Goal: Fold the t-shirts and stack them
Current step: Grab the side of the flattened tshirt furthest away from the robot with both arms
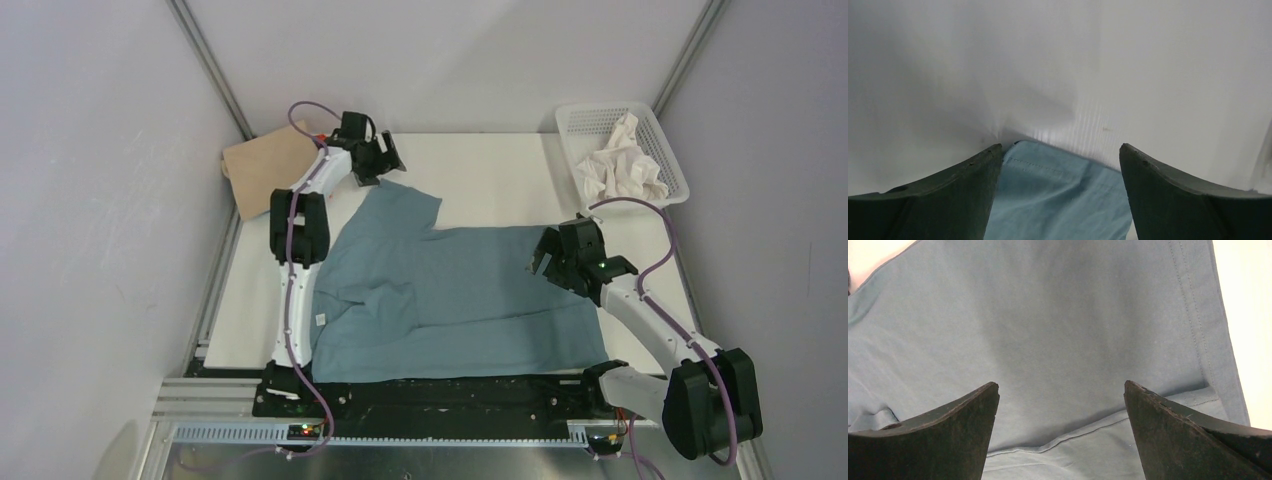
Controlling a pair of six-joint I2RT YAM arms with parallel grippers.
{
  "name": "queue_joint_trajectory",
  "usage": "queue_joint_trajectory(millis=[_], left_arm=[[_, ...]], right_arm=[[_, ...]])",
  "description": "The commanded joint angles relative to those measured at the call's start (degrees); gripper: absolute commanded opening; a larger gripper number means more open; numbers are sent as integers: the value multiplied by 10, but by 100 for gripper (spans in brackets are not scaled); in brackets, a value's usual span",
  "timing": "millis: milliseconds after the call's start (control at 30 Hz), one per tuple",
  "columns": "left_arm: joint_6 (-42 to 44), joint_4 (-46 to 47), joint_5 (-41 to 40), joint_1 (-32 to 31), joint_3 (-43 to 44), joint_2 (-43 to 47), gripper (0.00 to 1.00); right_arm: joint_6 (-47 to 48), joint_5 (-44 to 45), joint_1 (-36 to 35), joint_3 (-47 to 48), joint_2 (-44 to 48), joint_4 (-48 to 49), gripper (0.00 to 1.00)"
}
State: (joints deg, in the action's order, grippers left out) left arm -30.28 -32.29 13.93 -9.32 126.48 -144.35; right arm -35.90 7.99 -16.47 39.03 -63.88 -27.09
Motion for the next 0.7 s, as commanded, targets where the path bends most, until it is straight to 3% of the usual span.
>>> queue_joint_trajectory(millis=[0,167,267,367,533,667], left_arm=[[10,-32,-3,-27,-47,37,88],[30,-72,-83,-60,-73,66,81],[45,-109,-170,-79,-74,72,78],[52,-129,-217,-92,-69,65,67],[45,-153,-236,-93,-39,53,48],[55,-154,-225,-93,-13,52,44]], right_arm=[[8,-1,2,19,3,5,100],[9,7,3,19,7,-2,100],[9,8,2,19,7,-5,100],[10,6,2,19,5,-6,100],[8,13,2,19,2,-2,100],[12,31,3,23,1,26,100]])
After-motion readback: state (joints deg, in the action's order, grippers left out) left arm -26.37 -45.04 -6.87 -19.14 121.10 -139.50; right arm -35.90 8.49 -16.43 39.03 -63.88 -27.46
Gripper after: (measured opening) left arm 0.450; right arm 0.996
